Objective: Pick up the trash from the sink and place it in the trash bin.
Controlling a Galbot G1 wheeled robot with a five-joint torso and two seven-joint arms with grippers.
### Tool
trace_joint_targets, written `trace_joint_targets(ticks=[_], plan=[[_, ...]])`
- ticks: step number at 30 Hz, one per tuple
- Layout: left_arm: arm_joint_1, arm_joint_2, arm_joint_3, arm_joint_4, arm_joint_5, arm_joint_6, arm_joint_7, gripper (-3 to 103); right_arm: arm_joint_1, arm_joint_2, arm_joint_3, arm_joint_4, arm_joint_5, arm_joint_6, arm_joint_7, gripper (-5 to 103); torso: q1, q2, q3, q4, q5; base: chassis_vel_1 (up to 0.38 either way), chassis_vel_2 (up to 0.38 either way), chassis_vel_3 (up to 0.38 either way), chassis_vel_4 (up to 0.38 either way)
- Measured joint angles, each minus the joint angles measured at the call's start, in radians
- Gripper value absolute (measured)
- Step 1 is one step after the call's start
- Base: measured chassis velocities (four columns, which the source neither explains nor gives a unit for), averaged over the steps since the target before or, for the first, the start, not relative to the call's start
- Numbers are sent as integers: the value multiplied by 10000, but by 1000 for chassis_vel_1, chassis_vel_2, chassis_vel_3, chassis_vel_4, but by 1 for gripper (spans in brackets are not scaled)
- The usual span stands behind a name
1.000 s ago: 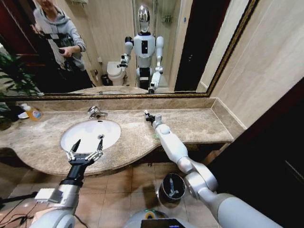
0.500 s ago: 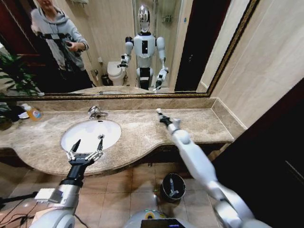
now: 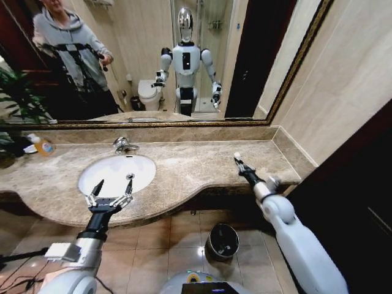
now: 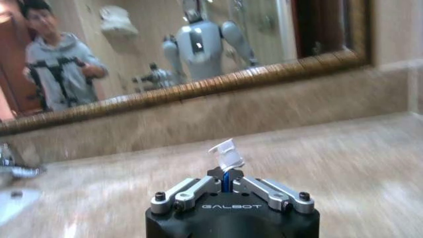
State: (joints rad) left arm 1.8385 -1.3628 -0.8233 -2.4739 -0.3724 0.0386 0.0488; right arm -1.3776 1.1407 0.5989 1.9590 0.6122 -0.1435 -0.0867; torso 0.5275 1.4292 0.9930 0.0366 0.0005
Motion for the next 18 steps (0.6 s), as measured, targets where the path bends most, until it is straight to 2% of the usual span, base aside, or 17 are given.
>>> trace_joint_targets(ticks=[2, 4, 6, 9, 11, 14, 15, 17, 18], plan=[[0, -1, 0, 0, 0, 0, 0, 100, -544, 190, 188, 195, -100, 148, -66, 4, -1, 0, -1, -1, -1, 0, 0, 0, 0], [0, -1, 0, 0, 0, 0, 0, 100, -1636, 632, 449, 500, -447, 588, -210, 4, -3, 1, -2, 0, -3, 0, 0, 0, 0], [0, -1, 0, 0, 0, 0, 0, 100, -1841, 741, 483, 532, -557, 698, -233, 4, -3, 1, -1, 2, -5, 0, 0, 0, 0], [0, -1, -1, 0, 0, 0, -2, 100, -2987, 1463, 468, 627, -1251, 1289, -379, 4, -1, 0, 0, 3, -8, 0, 0, 0, 0], [0, -1, 1, 0, 0, 1, 0, 100, -3107, 1551, 440, 630, -1328, 1339, -393, 4, -1, 0, 0, 3, -9, 0, 0, 0, 0], [0, -1, 0, 0, 0, 0, -1, 100, -3930, 2318, 27, 312, -2210, 2082, -515, 4, -2, 1, 0, 2, -7, 0, 0, 0, 0], [0, -1, 0, 0, 0, 0, -1, 100, -3930, 2318, 27, 312, -2210, 2082, -515, 4, -2, 1, 0, 2, -7, 0, 0, 0, 0], [0, -1, -1, 0, 0, 0, 0, 100, -4178, 2669, -263, -337, -3189, 2737, -701, 4, -1, 1, 0, 2, -9, 0, 0, 0, 0], [0, -1, -1, 0, 0, 0, 0, 100, -4178, 2669, -263, -337, -3189, 2737, -701, 4, -1, 1, 0, 2, -9, 0, 0, 0, 0]])
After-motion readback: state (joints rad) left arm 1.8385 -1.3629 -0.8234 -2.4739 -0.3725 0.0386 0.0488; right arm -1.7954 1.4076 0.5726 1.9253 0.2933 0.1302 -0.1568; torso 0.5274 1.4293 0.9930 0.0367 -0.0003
